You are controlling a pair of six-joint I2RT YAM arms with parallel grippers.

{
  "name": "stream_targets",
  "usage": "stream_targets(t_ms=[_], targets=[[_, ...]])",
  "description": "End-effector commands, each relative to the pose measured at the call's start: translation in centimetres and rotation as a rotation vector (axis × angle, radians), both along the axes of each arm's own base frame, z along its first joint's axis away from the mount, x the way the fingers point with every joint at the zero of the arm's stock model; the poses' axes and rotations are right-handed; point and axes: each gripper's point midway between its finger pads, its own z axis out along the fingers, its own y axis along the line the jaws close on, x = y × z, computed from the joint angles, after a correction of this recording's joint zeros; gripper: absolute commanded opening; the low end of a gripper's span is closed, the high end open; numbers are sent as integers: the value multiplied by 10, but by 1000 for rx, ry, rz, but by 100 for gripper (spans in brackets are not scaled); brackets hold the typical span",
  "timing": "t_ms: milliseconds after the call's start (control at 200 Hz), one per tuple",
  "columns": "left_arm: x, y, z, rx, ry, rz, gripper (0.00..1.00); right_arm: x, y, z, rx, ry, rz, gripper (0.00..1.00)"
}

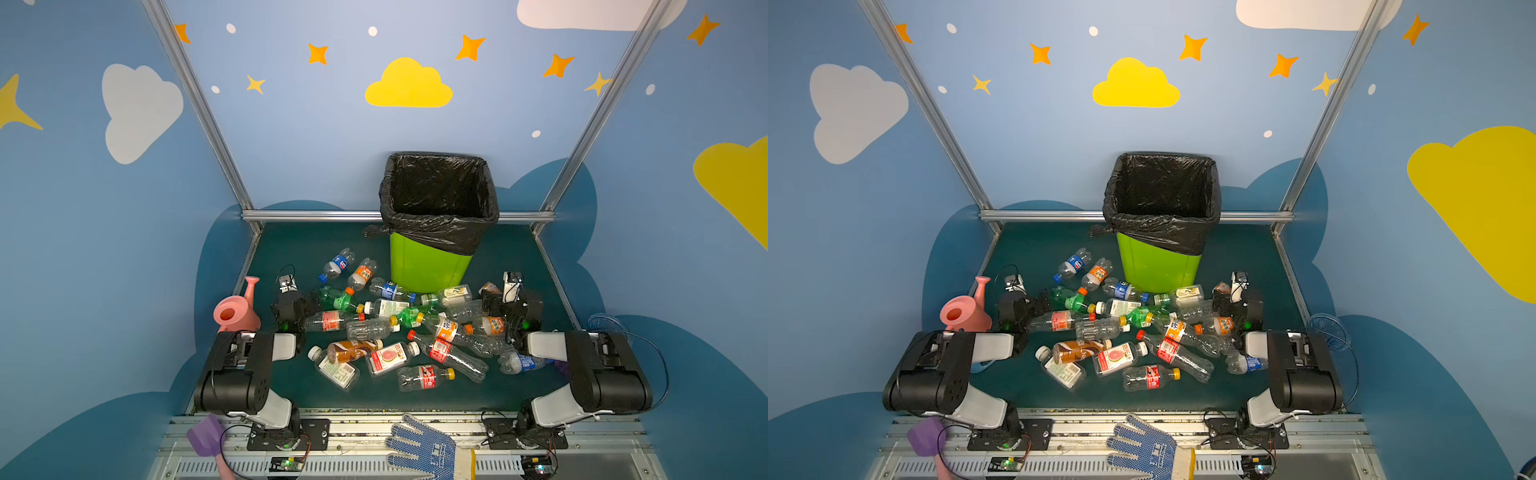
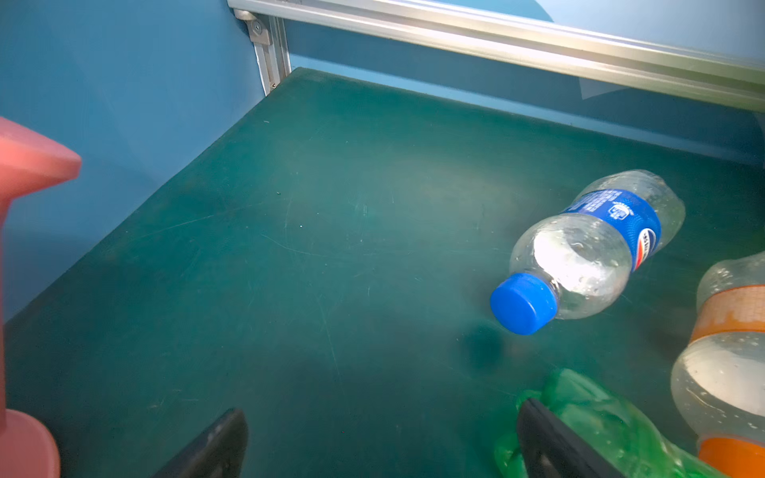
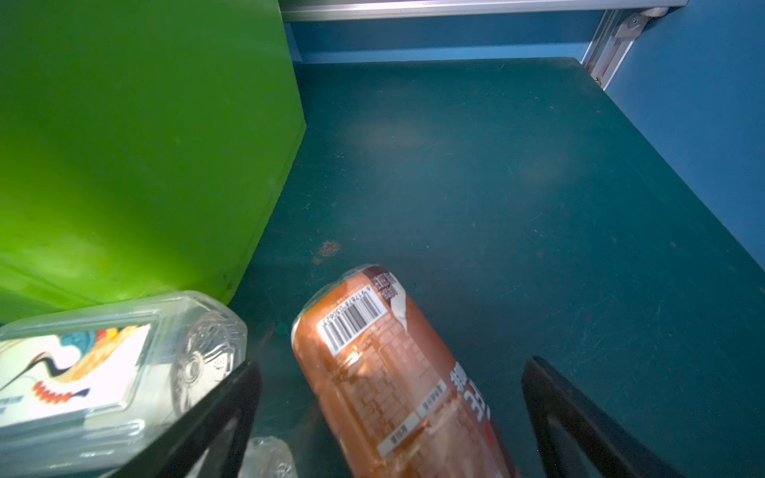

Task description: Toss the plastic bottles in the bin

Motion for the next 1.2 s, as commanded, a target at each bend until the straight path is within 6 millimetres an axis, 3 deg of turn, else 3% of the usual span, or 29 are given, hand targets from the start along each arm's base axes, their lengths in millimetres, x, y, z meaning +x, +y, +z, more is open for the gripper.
stream_targets(t_ms=[0, 1196], targets=[[6, 1, 11, 15, -23, 4, 100, 3, 1, 9, -3, -24, 7, 98], [6, 1, 11, 14, -26, 5, 100, 4, -1, 11, 19, -30, 0, 98]])
